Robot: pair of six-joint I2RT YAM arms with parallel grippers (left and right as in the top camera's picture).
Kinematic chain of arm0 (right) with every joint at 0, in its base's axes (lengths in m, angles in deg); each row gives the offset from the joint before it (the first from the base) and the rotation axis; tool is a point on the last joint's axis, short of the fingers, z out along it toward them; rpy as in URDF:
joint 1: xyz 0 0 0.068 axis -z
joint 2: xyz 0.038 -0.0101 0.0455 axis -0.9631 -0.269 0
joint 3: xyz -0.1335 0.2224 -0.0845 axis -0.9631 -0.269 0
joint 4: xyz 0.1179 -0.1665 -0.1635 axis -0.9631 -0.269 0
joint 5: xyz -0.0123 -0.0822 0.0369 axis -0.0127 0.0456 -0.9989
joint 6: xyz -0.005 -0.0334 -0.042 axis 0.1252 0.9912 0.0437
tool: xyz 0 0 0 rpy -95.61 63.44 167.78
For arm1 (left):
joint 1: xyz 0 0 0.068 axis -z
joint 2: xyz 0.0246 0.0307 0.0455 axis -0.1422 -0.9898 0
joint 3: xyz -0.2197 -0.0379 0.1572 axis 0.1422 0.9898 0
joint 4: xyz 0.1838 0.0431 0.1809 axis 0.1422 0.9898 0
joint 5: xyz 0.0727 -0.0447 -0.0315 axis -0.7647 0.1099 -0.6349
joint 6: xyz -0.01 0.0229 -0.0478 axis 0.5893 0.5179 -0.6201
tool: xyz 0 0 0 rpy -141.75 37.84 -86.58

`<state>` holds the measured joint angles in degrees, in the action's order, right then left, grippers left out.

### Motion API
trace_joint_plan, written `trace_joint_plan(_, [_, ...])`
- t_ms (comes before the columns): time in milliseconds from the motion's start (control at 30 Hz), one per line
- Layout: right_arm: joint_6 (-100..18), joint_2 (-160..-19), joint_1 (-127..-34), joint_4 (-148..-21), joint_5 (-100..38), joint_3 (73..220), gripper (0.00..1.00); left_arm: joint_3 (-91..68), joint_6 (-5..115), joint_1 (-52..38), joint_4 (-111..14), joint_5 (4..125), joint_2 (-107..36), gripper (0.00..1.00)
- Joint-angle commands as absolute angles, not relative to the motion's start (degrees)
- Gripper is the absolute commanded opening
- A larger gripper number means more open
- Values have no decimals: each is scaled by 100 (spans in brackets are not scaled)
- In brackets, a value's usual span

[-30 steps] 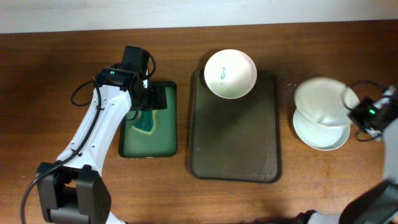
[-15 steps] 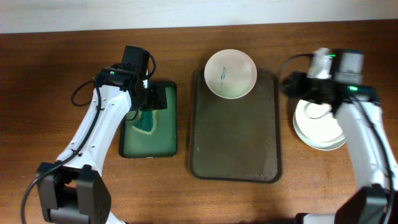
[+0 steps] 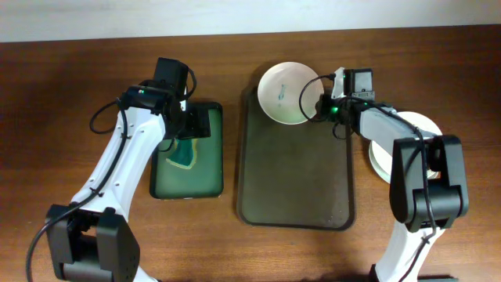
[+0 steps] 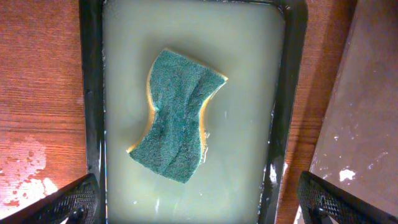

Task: Clean dirty plates on tray and stack at the side
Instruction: 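Drag the top plate to tray center and grasp its rim with the right gripper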

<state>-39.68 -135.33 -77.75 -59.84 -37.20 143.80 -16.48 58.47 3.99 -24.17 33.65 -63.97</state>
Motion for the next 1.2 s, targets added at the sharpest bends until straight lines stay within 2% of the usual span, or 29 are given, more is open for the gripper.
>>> trace_joint_plan(0, [-4309,-13588,-7841,-6157,-3711,14420,4,-1727,5856,405,-2427,3405,-6340,99])
trace_joint_plan(100, [-4550,-13096,-7841,-6915,-3698,14420,4,-1727,5856,405,-2427,3405,-6340,99])
trace_joint_plan(233, [-4891,-12390,-7852,-8640,-3274,14420,4,-1727,5856,405,-2427,3405,-6340,99])
trace_joint_plan(300, [-4994,-12419,-7876,-9429,-3256,14374,4,-1727,5858,405,-2427,3405,-6340,99])
trace_joint_plan(400, [-5520,-12425,-7981,-9940,-3302,13895,4,-1727,5856,405,-2427,3405,-6340,99])
trace_joint_plan(533, [-5632,-12399,-8114,-10277,-4157,13841,22,-1727,5856,405,-2427,3407,-6340,99])
trace_joint_plan(600, [-5319,-12060,-8114,-10283,-3932,13841,27,-1727,5854,405,-2257,3739,-6340,99])
trace_joint_plan(700, [-3778,-10834,-8114,-10290,-3475,13841,27,-1362,5851,405,-2373,3512,-6378,97])
trace_joint_plan(767, [-3265,-10154,-8114,-10399,-3473,13841,27,-621,5854,403,-3282,3094,-6417,78])
trace_joint_plan(833, [-3267,-9975,-8114,-10506,-3473,13838,27,192,5856,403,-4432,2863,-6496,69])
trace_joint_plan(867, [-3267,-9979,-8114,-10526,-3473,13838,27,378,5856,403,-4746,2773,-6552,58])
trace_joint_plan(900, [-3269,-10010,-8114,-10552,-3473,13838,28,548,5856,403,-5083,2753,-6677,51])
trace_joint_plan(933, [-3289,-10049,-8112,-10557,-3468,13838,30,598,5856,403,-5208,2756,-6882,43])
trace_joint_plan(967, [-3391,-10084,-8112,-10563,-3403,13836,32,598,5856,403,-5223,2762,-7029,41])
trace_joint_plan(1000, [-3715,-10156,-8107,-10592,-3138,13836,37,598,5856,403,-5203,2777,-7193,34])
trace_joint_plan(1033, [-3958,-10228,-8107,-10616,-2926,13834,41,598,5860,403,-5118,2775,-7267,14])
trace_joint_plan(1067, [-4132,-10314,-8107,-10629,-2804,13834,42,572,5858,403,-5000,2777,-7239,0])
trace_joint_plan(1167, [-4419,-10755,-8013,-10611,-2819,13834,42,-27,5858,403,-4154,2806,-7027,0])
